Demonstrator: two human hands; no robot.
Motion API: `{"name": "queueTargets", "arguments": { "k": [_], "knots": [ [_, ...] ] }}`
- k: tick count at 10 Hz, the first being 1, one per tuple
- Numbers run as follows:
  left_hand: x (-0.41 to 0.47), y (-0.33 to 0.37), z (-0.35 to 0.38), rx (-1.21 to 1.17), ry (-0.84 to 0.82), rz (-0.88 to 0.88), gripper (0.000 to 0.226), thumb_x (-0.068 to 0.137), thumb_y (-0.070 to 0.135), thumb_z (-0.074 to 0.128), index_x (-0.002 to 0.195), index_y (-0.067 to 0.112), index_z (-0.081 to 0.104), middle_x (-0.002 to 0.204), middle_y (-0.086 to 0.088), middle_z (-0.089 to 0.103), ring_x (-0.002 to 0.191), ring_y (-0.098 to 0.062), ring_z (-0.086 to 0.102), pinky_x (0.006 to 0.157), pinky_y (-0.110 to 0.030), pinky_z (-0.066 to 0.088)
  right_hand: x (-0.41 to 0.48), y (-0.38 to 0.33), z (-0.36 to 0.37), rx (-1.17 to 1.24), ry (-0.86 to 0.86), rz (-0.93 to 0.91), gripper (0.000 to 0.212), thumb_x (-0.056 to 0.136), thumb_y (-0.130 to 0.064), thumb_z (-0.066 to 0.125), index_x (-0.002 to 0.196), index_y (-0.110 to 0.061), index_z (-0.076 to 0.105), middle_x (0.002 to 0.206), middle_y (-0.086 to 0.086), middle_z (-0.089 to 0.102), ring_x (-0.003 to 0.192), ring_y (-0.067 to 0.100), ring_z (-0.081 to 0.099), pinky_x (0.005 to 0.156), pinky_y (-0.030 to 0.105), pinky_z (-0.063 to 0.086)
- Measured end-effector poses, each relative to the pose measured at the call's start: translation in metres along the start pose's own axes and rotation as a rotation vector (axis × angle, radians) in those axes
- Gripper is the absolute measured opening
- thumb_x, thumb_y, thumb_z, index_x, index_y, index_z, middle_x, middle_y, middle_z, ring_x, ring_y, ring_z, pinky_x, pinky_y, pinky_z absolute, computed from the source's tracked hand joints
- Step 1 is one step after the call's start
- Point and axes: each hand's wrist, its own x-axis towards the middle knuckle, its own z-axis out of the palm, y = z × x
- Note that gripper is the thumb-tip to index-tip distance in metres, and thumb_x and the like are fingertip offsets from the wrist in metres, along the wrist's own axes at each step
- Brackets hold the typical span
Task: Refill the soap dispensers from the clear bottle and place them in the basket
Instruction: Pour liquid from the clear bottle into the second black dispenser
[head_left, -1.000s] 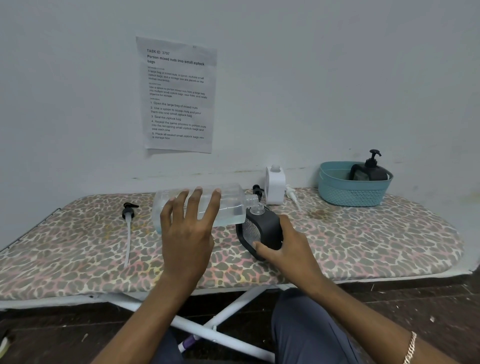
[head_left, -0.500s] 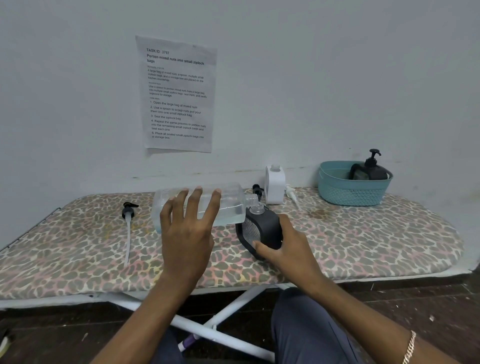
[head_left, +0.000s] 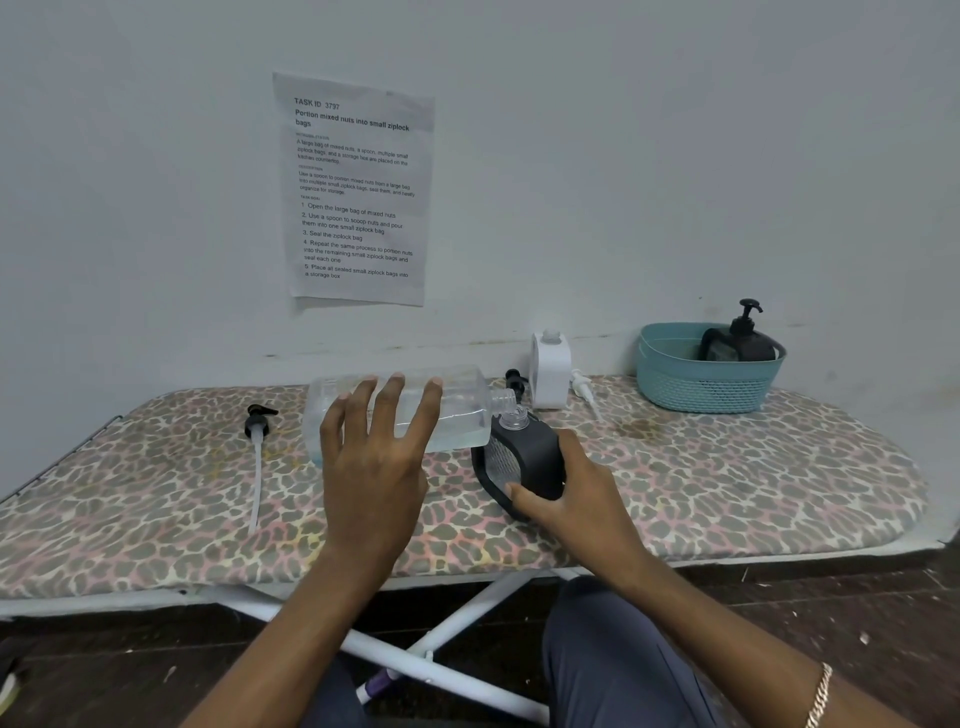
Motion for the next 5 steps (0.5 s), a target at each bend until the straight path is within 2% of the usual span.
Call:
{"name": "queueTargets", "arguments": {
  "k": [5],
  "knots": [
    [0.0003,0.0001,0.0003,0.013,-0.012,0.003,0.081,0.069,-0.016,0.064,0.144,0.017,0.062,0.139,-0.019,0.062,0.132,-0.044,0.053,0.109,-0.057,0.035,0.0,0.0,-0.0003,-0.003,-0.001,-0.001,0.047,0.086,-0.034,0.081,0.121,-0.034,0.05,0.1,-0.02,0.067,0.091,-0.01,0.062,0.069,0.013,0.051]
  ]
}}
